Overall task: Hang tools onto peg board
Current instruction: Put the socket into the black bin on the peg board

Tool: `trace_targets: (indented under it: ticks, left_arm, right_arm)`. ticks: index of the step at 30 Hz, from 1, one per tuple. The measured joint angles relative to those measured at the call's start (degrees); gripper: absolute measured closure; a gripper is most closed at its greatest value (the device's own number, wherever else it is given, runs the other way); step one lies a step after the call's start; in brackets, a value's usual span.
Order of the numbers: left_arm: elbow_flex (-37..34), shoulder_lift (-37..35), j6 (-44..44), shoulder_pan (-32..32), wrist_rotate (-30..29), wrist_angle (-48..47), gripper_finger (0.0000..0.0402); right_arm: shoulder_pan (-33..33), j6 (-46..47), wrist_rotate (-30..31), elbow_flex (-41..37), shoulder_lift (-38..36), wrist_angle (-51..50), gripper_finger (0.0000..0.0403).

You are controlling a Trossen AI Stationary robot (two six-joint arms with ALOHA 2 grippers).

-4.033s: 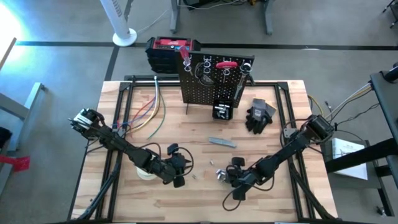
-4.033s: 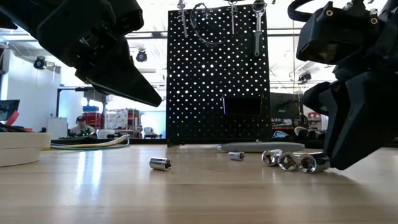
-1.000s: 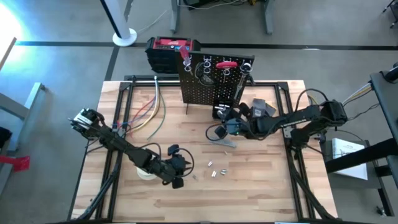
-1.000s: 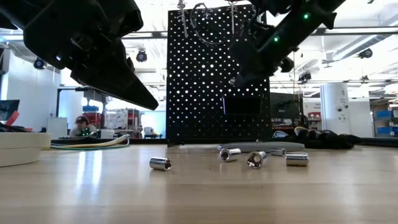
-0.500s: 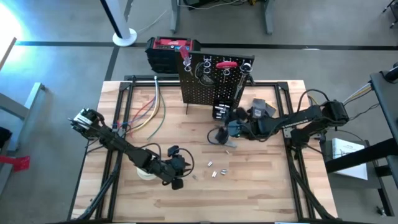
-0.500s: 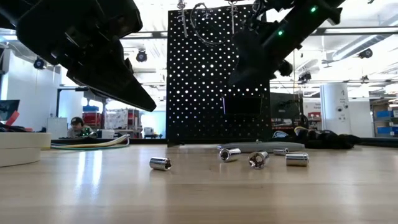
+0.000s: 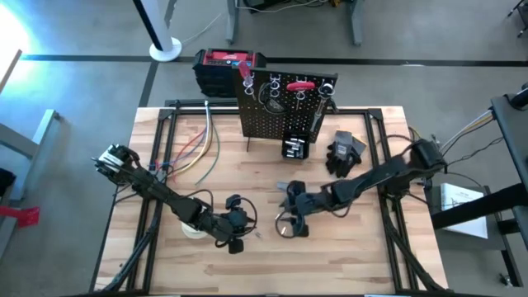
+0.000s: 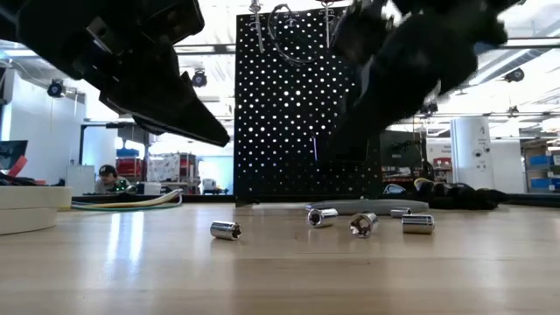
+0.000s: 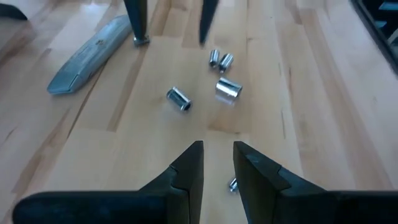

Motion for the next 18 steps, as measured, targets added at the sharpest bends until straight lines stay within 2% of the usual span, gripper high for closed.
trace_targets:
  ticks: [6,10,12,18]
  left_arm:
    - [-0.02,0.02,-0.33,-0.17,0.0,-0.34,0.0325]
    - [-0.02,0.02,-0.36,-0.17,0.0,-0.34,0.0325]
    - [-0.02,0.02,-0.25,-0.06,-0.02,-0.1,0.0325]
    - [-0.02,0.02,-0.18,0.0,-0.03,0.07,0.0325]
  right_arm:
    - [-0.62,-2.12,-0.06,0.63,5.91,2.49,0.0187]
    - [-0.65,-5.19,-3.29,0.66,8.09,3.18,0.0187]
    - [-0.78,-5.53,-4.95,0.76,9.39,3.67,0.0188]
    - [-1.02,-4.51,-5.0,0.82,12.68,4.77,0.0193]
